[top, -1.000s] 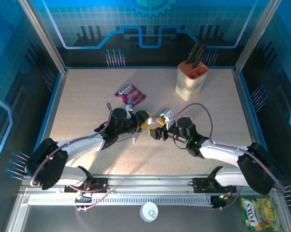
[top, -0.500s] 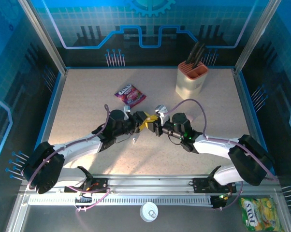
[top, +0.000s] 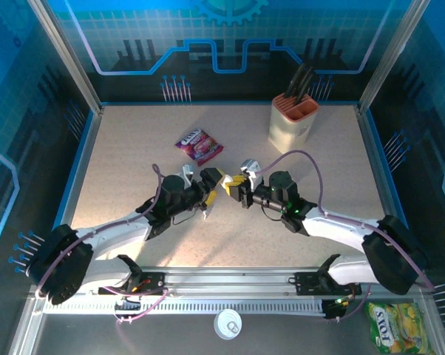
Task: Insert wireless bluetooth earbuds into charging case
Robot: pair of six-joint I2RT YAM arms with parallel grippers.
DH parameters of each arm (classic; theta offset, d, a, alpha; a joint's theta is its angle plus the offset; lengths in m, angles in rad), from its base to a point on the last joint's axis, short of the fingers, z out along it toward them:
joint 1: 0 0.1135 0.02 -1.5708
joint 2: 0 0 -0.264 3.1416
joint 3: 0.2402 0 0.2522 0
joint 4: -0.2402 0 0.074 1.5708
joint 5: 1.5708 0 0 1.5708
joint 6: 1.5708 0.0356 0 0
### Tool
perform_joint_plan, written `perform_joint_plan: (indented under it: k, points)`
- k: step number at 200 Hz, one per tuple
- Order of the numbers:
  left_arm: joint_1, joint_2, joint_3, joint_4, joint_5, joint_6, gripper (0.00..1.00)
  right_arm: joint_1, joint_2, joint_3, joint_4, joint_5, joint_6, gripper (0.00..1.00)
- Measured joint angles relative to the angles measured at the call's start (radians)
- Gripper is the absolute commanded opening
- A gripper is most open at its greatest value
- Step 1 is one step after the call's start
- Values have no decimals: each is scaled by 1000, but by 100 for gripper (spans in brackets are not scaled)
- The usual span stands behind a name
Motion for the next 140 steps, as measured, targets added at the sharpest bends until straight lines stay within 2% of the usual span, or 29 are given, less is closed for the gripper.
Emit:
perform_joint_plan:
  k: [32,59,95,121,140]
  points:
    - [47,-102,-47,74,-19,179,99,-62,-126,-6,-111,-26,1,2]
    - [63,-181,-84,103,14,452,99,-93,-261,-3,-246,-56,2,0]
    - [63,-209,-85,105,159,807,99,-101,-400,46,-470,-155,-37,0]
    - [59,-232,-87,106,308,993,98,-101,-462,117,-629,-241,-76,0]
    - [40,-251,-87,108,406,1111,92,-101,-474,176,-715,-306,-96,0]
